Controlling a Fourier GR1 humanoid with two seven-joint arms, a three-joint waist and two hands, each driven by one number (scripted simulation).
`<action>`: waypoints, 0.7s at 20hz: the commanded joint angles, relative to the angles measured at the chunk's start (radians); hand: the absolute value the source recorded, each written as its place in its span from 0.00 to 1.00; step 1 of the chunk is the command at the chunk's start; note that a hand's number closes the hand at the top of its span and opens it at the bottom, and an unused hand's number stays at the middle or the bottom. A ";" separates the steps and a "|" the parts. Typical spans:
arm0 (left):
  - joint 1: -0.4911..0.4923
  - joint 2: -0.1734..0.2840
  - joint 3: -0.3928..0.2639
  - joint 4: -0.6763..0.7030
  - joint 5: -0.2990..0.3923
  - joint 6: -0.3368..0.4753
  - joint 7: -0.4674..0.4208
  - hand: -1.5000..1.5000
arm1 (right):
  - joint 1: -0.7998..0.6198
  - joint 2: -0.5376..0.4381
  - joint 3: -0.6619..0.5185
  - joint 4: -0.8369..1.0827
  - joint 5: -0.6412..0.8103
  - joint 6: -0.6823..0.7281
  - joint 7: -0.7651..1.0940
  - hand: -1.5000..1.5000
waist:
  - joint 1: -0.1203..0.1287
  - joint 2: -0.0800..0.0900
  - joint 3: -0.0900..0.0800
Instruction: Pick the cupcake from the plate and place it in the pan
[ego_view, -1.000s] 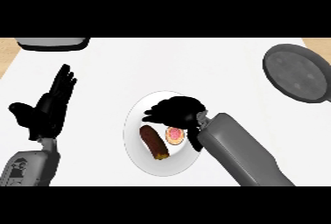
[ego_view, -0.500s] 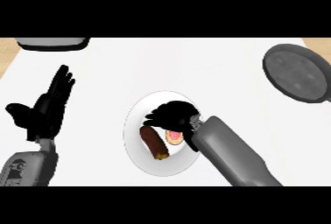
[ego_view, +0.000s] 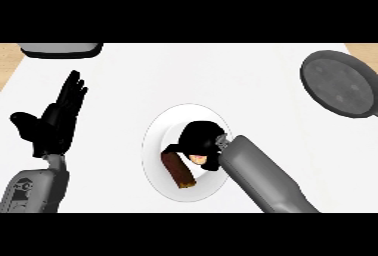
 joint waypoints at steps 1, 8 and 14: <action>-0.053 0.000 0.011 0.041 -0.020 0.007 -0.003 0.50 | 0.050 0.030 0.033 0.037 0.059 -0.070 -0.036 1.00 | -0.004 0.003 -0.001; -0.042 0.012 0.026 -0.028 0.011 -0.022 0.049 0.50 | 0.000 0.036 -0.170 0.057 0.010 -0.063 0.133 1.00 | 0.006 0.005 -0.001; 0.037 0.015 0.047 -0.026 -0.002 -0.001 0.004 0.50 | 0.013 -0.024 -0.589 0.101 -0.023 -0.164 0.632 1.00 | -0.082 0.000 -0.001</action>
